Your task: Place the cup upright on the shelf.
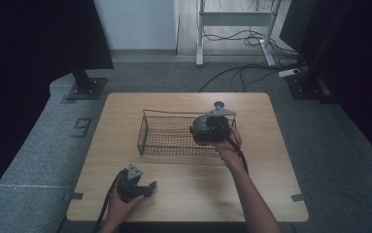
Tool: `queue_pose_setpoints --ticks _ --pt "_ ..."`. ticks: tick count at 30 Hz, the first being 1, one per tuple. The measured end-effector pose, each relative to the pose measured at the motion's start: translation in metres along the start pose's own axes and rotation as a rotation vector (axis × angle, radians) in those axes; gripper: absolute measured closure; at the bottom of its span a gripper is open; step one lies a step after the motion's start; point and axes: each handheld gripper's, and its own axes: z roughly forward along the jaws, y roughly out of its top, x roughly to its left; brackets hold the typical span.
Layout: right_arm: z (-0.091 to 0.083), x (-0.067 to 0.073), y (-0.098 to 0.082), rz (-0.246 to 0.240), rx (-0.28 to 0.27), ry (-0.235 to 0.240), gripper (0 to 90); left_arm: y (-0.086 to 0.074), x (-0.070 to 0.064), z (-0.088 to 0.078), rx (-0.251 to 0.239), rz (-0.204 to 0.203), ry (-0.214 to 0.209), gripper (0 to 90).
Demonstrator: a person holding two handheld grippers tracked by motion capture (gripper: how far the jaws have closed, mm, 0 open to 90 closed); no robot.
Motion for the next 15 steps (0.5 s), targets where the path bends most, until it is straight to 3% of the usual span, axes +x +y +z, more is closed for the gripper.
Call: queue_pose_setpoints --ticks 15 --pt "0.015 -0.010 0.006 0.016 0.018 -0.026 13.4 0.000 0.000 0.000 -0.002 -0.001 0.000 16.1"
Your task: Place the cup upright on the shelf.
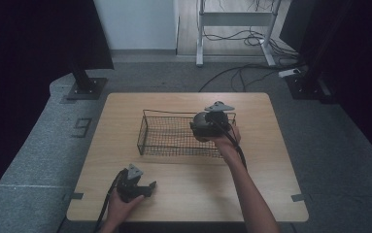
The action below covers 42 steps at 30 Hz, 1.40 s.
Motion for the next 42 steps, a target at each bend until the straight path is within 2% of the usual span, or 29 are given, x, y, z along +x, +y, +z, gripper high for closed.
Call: queue_pose_setpoints --ticks 9,26,42 --pt "0.013 -0.003 -0.004 0.013 0.019 -0.004 13.4 0.000 0.000 0.000 0.002 0.000 0.000 16.1" --pt "0.034 -0.005 -0.019 0.036 0.097 -0.021 13.3 0.000 0.000 0.000 0.002 0.001 0.000 16.1" --pt "0.043 -0.007 -0.028 0.044 0.129 -0.030 13.3 0.000 0.000 0.000 0.002 0.001 0.000 16.1"
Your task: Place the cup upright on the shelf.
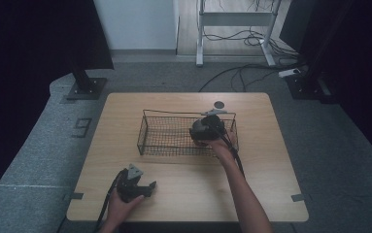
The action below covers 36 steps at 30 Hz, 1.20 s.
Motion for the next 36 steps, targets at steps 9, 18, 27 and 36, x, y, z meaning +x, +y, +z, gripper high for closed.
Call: queue_pose_setpoints --ticks 9,18,27,36 --pt "0.005 -0.001 -0.004 0.014 0.017 -0.014 13.3 0.000 0.000 0.000 0.000 0.000 0.000 16.1" --pt "0.010 0.001 -0.007 0.003 0.034 -0.022 13.3 0.000 0.000 0.000 0.000 0.000 0.000 16.1" --pt "0.016 0.003 -0.009 -0.012 0.068 -0.052 13.3 0.000 0.000 0.000 0.000 0.000 0.000 16.1" --pt "0.020 0.002 -0.011 -0.018 0.091 -0.058 13.2 0.000 0.000 0.000 0.000 0.000 0.000 16.1"
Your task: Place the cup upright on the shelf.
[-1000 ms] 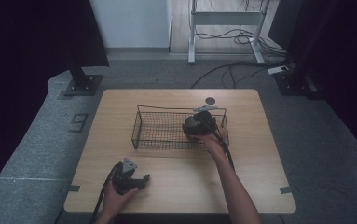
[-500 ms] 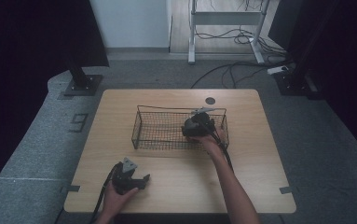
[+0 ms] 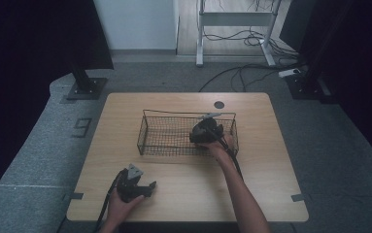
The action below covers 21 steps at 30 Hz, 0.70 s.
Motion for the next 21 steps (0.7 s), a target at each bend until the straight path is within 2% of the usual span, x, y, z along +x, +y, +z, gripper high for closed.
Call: queue_pose_setpoints --ticks 5,11,21 --pt "0.0036 -0.0025 -0.0010 0.026 0.023 -0.017 13.2 0.0000 0.0000 0.0000 0.000 0.000 0.000 16.1" --pt "0.0072 -0.0034 -0.0027 0.027 0.051 -0.053 13.1 0.0000 0.0000 0.0000 0.000 0.000 0.000 16.1" --pt "0.0067 -0.0037 -0.0029 0.027 0.058 -0.060 12.8 0.0000 0.0000 0.0000 0.000 0.000 0.000 16.1"
